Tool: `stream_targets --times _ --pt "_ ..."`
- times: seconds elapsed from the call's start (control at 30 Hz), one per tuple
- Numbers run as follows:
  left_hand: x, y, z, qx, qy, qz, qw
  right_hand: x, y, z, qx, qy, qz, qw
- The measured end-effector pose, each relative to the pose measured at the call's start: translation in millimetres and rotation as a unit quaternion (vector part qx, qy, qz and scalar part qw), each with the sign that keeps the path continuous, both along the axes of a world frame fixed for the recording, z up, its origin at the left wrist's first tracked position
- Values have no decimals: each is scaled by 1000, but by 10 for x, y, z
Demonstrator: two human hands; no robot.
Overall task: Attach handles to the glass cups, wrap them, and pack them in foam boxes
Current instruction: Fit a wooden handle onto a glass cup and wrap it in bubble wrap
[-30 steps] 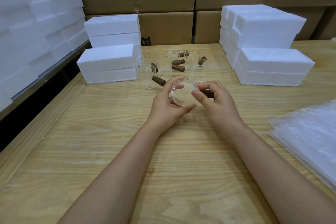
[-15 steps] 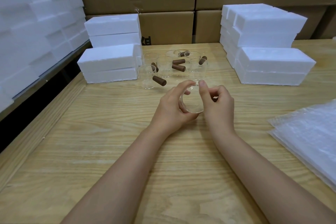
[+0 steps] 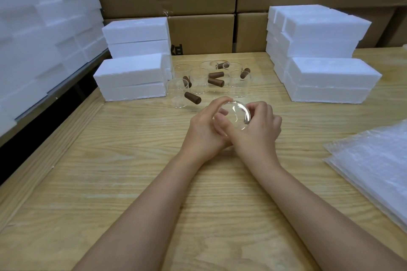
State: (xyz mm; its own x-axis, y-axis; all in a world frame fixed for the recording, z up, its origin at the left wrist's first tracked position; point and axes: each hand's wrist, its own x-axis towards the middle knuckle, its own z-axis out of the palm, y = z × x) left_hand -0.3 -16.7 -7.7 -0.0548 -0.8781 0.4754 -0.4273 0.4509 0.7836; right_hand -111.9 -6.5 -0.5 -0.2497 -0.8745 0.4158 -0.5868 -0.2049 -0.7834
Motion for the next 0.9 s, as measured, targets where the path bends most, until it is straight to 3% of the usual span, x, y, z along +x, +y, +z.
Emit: stream_targets --times 0.27,0.53,0.9 --pt "3 6 15 -37 -2 -13 999 2 9 5 -78 -23 -18 997" --pt "-13 -5 0 -49 -10 -11 999 0 22 -4 -66 -50 -16 996" --pt "-26 10 -13 -67 4 17 998 59 71 21 -50 -22 15 998"
